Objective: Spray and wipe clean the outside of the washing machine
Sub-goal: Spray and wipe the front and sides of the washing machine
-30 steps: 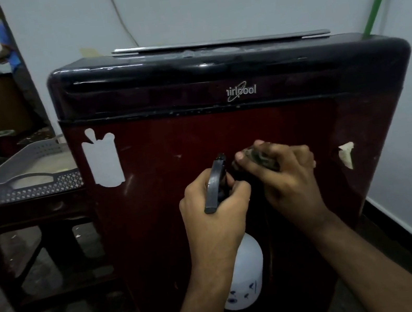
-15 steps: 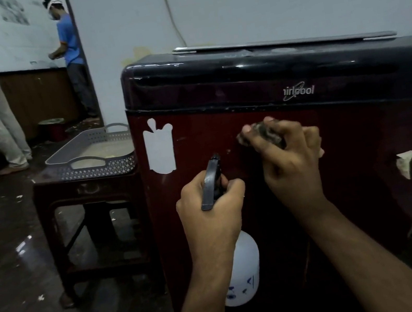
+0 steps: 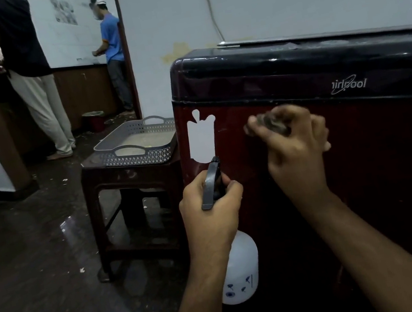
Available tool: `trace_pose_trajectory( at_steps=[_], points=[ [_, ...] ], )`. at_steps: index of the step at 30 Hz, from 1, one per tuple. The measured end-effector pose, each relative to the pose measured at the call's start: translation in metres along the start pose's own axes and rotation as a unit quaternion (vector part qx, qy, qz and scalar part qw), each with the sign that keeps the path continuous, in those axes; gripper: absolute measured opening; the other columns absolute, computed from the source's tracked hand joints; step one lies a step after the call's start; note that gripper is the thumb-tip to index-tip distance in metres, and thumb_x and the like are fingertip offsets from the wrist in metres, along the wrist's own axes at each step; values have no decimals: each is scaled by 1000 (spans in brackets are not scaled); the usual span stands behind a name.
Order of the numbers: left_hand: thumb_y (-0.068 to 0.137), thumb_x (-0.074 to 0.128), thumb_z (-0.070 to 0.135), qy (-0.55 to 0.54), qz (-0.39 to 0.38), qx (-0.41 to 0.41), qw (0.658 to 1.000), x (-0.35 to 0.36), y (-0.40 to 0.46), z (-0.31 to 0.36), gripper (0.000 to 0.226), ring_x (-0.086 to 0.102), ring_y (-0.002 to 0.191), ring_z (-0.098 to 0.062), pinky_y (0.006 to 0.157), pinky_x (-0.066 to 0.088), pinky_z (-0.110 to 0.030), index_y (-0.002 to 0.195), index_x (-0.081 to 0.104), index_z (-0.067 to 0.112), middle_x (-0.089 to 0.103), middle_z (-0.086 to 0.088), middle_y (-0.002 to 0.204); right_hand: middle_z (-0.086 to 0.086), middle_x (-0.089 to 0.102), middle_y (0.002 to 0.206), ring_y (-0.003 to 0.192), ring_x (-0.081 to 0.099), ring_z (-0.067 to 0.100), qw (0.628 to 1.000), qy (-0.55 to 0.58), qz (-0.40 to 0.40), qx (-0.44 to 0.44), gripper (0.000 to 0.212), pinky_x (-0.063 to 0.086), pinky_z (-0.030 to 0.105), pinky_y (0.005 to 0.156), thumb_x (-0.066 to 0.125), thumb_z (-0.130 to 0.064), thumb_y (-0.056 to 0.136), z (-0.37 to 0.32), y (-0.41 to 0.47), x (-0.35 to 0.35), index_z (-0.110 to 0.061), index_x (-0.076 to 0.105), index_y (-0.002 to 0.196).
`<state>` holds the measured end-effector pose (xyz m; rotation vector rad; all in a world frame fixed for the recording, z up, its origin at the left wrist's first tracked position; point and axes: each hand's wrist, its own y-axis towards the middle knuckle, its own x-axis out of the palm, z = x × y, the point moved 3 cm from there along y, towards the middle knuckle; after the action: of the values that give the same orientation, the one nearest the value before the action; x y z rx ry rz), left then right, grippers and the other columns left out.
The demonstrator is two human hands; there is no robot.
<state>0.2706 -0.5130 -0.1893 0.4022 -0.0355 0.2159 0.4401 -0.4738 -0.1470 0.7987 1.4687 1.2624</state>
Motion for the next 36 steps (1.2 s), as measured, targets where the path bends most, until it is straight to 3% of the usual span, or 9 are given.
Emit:
trace_pose_trajectory(
  at_steps=[2,8,15,21,23,27,29,32,36],
  points=[
    [85,69,6,-4,7,4,1000,-6,0,0,21,48,52,-16,51,43,-36,69,59,15,52,3,56,0,40,132,113,38,29,1000,11,6,-2,43,35,42,88,55,-10,94,-23,19,13,-29,71,129],
    [88,68,6,-3,8,31,999,-21,2,4,20,47,52,-15,52,43,-34,72,59,13,50,6,55,5,58,135,116,45,28,977,-21,-111,-181,46,35,44,92,74,-21,88,-34,-31,38,-26,67,133],
    [88,68,2,9,21,46,999,-31,10,9,22,46,51,-12,51,44,-33,71,59,13,49,7,54,2,60,126,106,43,27,997,8,-3,-72,32,37,42,84,59,-25,98,-58,27,48,-27,70,128],
    [89,70,8,-9,25,43,999,-42,16,0,23,46,56,-18,54,43,-41,72,63,21,51,4,58,7,62,132,116,48,27,952,43,-148,-265,45,40,42,95,75,-23,88,-67,-31,70,-16,65,131],
    [91,72,9,-2,11,46,999,-46,15,-1,19,48,56,-18,53,43,-39,75,65,19,53,2,59,6,60,133,112,49,27,957,20,-142,-251,48,40,42,92,76,-24,90,-54,-37,58,-20,63,136],
    [89,71,8,1,21,38,999,-51,16,-7,17,48,54,-17,53,42,-37,76,66,17,53,1,58,7,63,126,108,45,29,996,0,11,-89,37,40,44,87,65,-21,98,-57,26,49,-26,66,135],
    [88,71,9,-11,29,33,999,-50,17,-8,14,49,56,-19,54,41,-37,77,67,16,55,-7,61,6,63,126,110,42,27,995,1,28,-93,34,38,42,89,63,-22,97,-79,51,60,-25,69,130],
    [89,70,10,-25,41,32,998,-44,17,-10,16,46,57,-21,54,39,-39,75,64,17,53,-14,62,5,58,131,114,43,25,967,-3,-81,-241,38,36,39,92,70,-27,86,-100,29,83,-21,72,124],
    [90,71,10,-19,0,12,1000,-28,9,-22,17,51,57,-19,55,43,-38,77,67,19,57,-1,61,6,60,136,120,45,24,960,43,-148,-235,39,37,40,100,76,-26,86,-64,-45,68,-21,69,124]
  ],
)
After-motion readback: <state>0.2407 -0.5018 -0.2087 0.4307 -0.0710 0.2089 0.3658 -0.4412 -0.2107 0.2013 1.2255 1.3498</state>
